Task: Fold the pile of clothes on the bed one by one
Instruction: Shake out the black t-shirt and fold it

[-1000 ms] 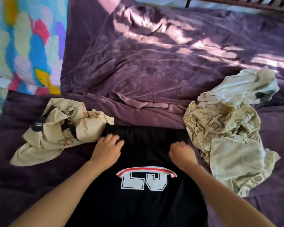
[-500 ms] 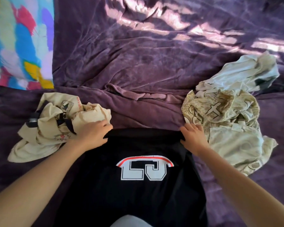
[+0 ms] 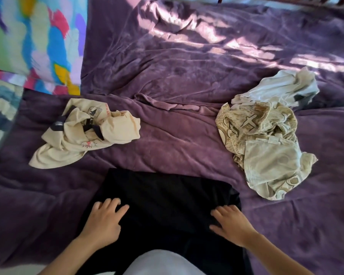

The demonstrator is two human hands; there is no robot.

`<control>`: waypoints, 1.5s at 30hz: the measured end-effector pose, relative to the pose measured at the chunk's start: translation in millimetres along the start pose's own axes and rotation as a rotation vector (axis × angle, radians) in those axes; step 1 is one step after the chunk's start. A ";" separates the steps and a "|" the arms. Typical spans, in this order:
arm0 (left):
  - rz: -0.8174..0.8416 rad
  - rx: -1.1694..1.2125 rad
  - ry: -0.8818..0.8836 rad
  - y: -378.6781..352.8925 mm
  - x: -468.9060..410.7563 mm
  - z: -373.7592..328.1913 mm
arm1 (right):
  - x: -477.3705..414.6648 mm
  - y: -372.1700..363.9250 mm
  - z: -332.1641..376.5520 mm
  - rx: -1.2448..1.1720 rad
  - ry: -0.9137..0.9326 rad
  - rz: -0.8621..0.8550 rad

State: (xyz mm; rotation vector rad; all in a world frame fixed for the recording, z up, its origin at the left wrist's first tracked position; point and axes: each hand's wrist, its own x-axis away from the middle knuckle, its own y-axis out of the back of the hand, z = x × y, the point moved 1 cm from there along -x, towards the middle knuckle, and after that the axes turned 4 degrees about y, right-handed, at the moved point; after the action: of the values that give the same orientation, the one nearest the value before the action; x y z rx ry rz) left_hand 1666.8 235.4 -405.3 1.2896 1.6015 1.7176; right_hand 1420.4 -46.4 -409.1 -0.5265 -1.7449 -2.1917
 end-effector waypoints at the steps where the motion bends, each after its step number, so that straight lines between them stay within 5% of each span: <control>1: -0.037 0.015 0.027 5.3 -7.7 -2.4 | -9.4 6.9 -0.1 -0.024 -0.052 -0.051; 5: 0.008 -0.037 0.118 34.2 -60.4 -11.2 | -53.4 33.4 -5.8 -0.026 -0.364 0.026; 8: 0.394 -0.129 0.185 31.6 -94.9 -4.1 | -74.5 28.1 -11.9 -0.029 -0.445 0.227; 10: 0.521 -0.100 0.257 25.8 -105.1 6.1 | -81.1 24.9 -15.5 0.018 -0.477 0.216; 16: 0.244 -0.062 0.214 44.1 -110.3 25.5 | -75.9 52.1 -38.7 0.058 -0.454 -0.018; 22: -0.087 0.111 0.218 98.3 -130.7 30.7 | -68.2 119.7 -75.5 -0.049 -0.677 -0.243; 25: -0.118 0.035 0.093 92.9 -113.1 22.1 | -56.6 113.2 -73.5 -0.063 -0.566 -0.229; 29: -0.162 -0.017 0.025 61.0 -56.0 10.1 | -8.9 70.6 -46.5 0.019 -0.343 -0.474; 31: -0.113 -0.051 0.061 29.2 -18.2 2.3 | 19.3 32.2 -25.5 0.045 -0.256 -0.426; 35: -0.020 -0.013 0.244 -22.3 25.8 -14.2 | 56.7 -45.3 11.0 0.016 -0.226 -0.043; 38: -0.056 0.047 0.299 -10.9 20.8 -39.8 | 47.4 -56.9 20.3 -0.134 -0.434 -0.215; 42: -0.051 0.092 0.262 1.6 -6.1 -71.9 | 11.9 -32.4 5.1 -0.559 -1.003 -0.286; 45: 0.121 0.072 0.245 -5.7 -21.6 -79.1 | -3.9 -28.7 -21.8 -1.001 -1.267 -0.352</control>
State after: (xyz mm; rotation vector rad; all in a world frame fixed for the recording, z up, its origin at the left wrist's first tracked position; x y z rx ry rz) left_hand 1607.8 178.2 -408.4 1.2732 1.7667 1.9735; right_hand 1408.9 -61.1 -440.2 -2.3681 -0.8246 -3.1952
